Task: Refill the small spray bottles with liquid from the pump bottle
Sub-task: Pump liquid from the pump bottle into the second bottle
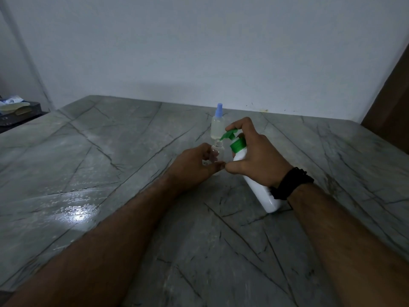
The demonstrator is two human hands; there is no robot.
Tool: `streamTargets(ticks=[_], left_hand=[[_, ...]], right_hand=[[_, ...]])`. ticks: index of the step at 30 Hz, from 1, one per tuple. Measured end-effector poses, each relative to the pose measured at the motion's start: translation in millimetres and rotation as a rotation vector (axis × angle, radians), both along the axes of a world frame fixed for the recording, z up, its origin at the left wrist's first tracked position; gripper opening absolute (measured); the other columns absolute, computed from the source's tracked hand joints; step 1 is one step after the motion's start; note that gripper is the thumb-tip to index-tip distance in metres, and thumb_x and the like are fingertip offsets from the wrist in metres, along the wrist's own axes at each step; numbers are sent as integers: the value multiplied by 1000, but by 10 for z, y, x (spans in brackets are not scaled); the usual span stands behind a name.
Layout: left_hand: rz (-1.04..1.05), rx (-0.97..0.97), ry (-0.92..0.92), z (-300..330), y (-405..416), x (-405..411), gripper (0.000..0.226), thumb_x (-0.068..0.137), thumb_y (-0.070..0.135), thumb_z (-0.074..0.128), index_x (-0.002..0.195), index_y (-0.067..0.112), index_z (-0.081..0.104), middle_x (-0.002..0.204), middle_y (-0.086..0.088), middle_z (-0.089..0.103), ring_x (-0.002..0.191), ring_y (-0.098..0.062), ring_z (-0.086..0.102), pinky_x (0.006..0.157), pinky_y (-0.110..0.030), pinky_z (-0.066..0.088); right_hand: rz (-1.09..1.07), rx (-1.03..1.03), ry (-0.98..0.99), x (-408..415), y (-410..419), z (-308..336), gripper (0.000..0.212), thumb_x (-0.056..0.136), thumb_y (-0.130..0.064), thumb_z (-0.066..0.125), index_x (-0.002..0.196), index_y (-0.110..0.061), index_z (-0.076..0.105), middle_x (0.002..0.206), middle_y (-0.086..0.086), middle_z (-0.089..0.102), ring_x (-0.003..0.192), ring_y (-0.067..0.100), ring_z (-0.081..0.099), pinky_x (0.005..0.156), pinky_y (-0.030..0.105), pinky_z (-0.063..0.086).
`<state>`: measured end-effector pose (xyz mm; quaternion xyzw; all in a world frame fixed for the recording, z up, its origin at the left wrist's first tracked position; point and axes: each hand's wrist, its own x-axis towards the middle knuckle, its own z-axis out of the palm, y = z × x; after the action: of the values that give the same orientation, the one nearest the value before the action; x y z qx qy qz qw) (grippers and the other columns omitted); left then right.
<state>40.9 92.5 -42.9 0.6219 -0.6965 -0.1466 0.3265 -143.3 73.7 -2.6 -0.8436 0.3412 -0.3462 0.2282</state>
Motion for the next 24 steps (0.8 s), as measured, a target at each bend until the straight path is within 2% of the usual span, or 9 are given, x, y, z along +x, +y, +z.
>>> streamTargets(ticks=[2,8,12,18,24], left_hand=[[0,4,4,3,-1,0,39,86,43,66,117,22,58,117,3,63,103,-8,55,82,-24,41],[-5,-1,0,-7,-8,7,37,86,40,67,116,21,58,118,2,63,102,-8,56,79,-21,40],[7,10,-11,-4,-17,1,38,86,41,66,117,20,57,118,1,63,103,-11,57,79,-22,41],[3,11,-5,-1,-7,-9,41,85,44,66,117,20,57,117,1,63,103,-11,58,78,-23,42],[8,4,-42,-5,-16,-4,46,84,47,67,120,20,55,120,0,63,101,-10,57,79,-24,44]], right_hand=[[-3,1,-12,4,8,4,76,67,-16,85,126,-27,39,100,-1,65,78,18,66,70,35,57],[14,18,-29,34,13,16,77,68,-13,85,129,-25,39,99,-5,63,78,13,64,68,24,50],[18,34,-36,32,10,29,75,67,-11,85,125,-21,40,105,1,63,80,15,65,68,24,50],[15,27,-47,14,18,24,77,67,-11,84,129,-24,40,99,-3,62,78,14,63,68,24,51],[12,29,-37,21,-5,17,75,67,-12,84,126,-25,40,103,0,64,79,14,65,68,24,52]])
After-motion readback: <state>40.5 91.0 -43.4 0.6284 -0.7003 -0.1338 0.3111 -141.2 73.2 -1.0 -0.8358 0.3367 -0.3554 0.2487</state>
